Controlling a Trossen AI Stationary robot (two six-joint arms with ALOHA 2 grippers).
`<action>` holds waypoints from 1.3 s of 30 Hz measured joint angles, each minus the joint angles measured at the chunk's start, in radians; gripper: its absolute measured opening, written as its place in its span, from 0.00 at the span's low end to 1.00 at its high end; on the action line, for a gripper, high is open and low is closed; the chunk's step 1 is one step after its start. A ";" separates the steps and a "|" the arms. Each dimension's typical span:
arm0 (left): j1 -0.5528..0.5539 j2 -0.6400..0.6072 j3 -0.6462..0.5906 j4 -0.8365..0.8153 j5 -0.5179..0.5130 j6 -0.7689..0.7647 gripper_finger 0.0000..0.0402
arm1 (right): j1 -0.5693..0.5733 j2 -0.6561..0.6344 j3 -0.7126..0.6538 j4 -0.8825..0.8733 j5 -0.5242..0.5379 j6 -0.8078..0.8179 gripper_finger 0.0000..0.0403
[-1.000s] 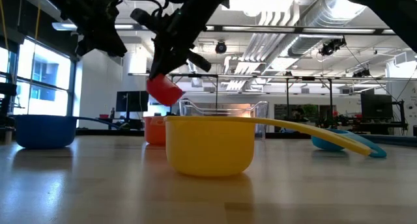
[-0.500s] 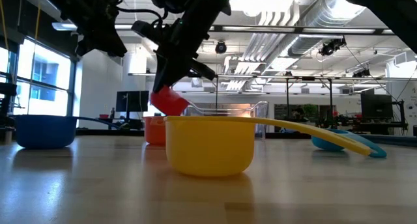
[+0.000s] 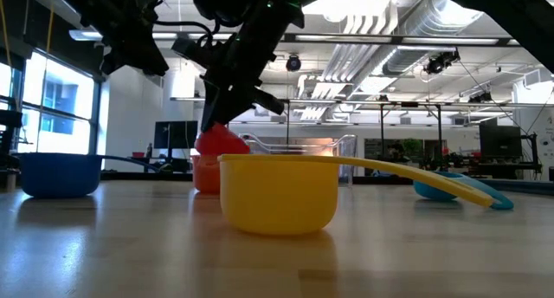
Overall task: Nest measuring cups in basket
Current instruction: Stack the red measuring cup on top of the orange measuring cup
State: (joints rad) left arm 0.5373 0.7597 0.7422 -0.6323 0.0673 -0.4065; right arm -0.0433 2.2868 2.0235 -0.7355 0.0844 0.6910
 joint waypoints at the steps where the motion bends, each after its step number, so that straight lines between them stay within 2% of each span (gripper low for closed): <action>1: 0.000 0.000 0.000 0.000 0.000 0.000 0.16 | 0.000 0.000 0.000 0.000 0.001 0.000 0.09; 18: 0.000 0.000 0.000 0.000 0.000 -0.001 0.16 | -0.005 -0.011 0.000 -0.021 0.015 0.044 0.09; 28: -0.008 0.001 0.000 -0.062 0.033 -0.030 0.16 | -0.009 -0.031 0.056 -0.297 0.022 0.071 0.09; 31: -0.031 0.004 0.000 -0.080 0.036 -0.036 0.16 | 0.001 -0.031 0.055 -0.377 0.053 0.073 0.09; 39: -0.100 0.004 -0.033 -0.075 0.013 -0.054 0.16 | 0.012 -0.024 0.056 -0.458 0.124 0.120 0.09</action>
State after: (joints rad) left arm 0.4373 0.7637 0.7087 -0.7076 0.0806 -0.4609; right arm -0.0311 2.2627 2.0791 -1.1939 0.2087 0.8111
